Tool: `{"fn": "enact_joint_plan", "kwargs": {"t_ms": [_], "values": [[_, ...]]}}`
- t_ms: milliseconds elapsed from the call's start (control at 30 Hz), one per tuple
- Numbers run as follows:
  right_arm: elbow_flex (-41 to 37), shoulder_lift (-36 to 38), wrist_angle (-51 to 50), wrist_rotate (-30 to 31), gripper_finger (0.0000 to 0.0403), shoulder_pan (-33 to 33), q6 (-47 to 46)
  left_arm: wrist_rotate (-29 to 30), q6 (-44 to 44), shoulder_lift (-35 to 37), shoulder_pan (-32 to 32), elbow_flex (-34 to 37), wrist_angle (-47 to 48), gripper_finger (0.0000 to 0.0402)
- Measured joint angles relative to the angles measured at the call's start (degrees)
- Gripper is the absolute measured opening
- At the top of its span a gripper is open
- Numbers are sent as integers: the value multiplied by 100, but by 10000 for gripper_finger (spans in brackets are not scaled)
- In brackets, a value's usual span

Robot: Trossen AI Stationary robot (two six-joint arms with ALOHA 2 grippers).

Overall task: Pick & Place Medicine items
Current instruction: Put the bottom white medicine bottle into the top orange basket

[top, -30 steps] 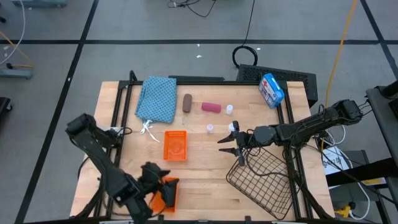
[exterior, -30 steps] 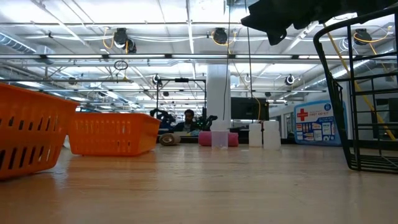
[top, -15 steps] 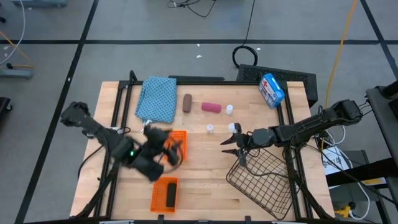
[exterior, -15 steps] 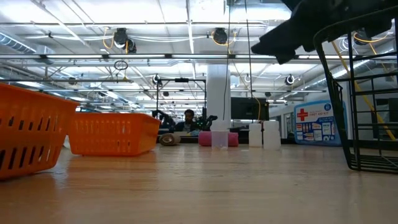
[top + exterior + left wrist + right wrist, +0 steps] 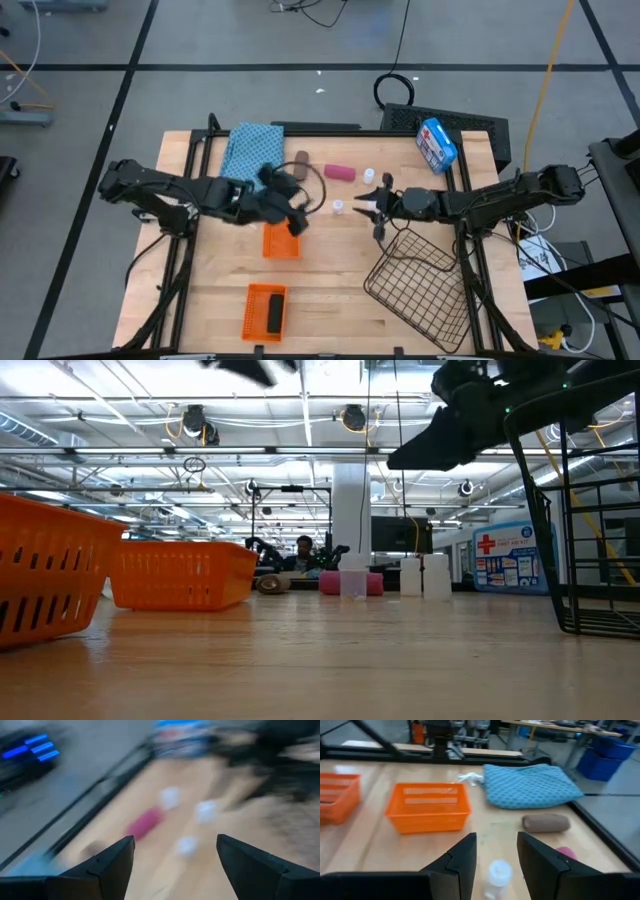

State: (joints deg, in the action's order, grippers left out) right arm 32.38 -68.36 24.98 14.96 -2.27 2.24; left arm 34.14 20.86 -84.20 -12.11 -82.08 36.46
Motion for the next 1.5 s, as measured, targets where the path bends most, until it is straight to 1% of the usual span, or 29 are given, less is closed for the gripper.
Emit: {"fn": "enact_joint_plan", "kwargs": {"t_ms": [67,100,167,200,267,300,367,400,467,600,733,833,967,1033,1100,1167,1267,1367,1500], "values": [[0,1,17,0,130,140,0,-1033,-922,4,135,0,-716,292],[0,13,11,0,130,199,0,-1445,-1238,4,196,0,-926,292],[0,33,2,-1,130,293,0,-2017,-1626,4,350,0,-1061,292],[0,35,-1,-2,130,331,0,-2117,-1692,4,442,0,-1020,292],[0,54,-46,-4,130,403,21,-2109,-1711,92,595,57,-841,292],[-2,66,-56,-5,130,434,43,-2058,-1712,158,672,176,-895,292],[-2,102,-114,-13,130,512,48,-2038,-1737,393,830,595,-1329,292],[-5,134,-195,-16,130,550,44,-2055,-1751,549,915,899,-1577,292],[-7,156,-207,-17,130,627,1,-2185,-1787,932,1106,1645,-2360,292],[-2,270,-397,-25,130,713,-131,-2380,-1760,1987,1584,3337,-3893,292],[2,446,-976,-23,130,762,-520,-2391,-1351,3024,2002,4775,-4851,292],[0,515,-1597,-43,135,839,-606,-2388,-1322,3885,2185,5580,-5367,292],[291,490,-2769,-742,166,1141,-909,-2407,-1272,4771,2396,6492,-5869,292],[603,343,-3394,-945,189,1325,-1054,-2508,-1270,5122,2461,6771,-6083,292],[882,198,-4027,-1064,214,1478,-1067,-2526,-1253,5393,2510,6987,-6076,292],[1089,30,-4405,-1069,236,1587,-1060,-2510,-1179,5551,2551,7102,-6085,292],[1120,-132,-4939,-1074,261,1652,-872,-2512,-1067,5621,2589,7163,-6022,292],[1059,-247,-5074,-1072,273,1658,-708,-2516,-1064,5601,2593,7163,-6014,292],[967,-330,-5063,-1080,270,1656,-713,-2484,-1135,5575,2605,7163,-6010,292]]}}
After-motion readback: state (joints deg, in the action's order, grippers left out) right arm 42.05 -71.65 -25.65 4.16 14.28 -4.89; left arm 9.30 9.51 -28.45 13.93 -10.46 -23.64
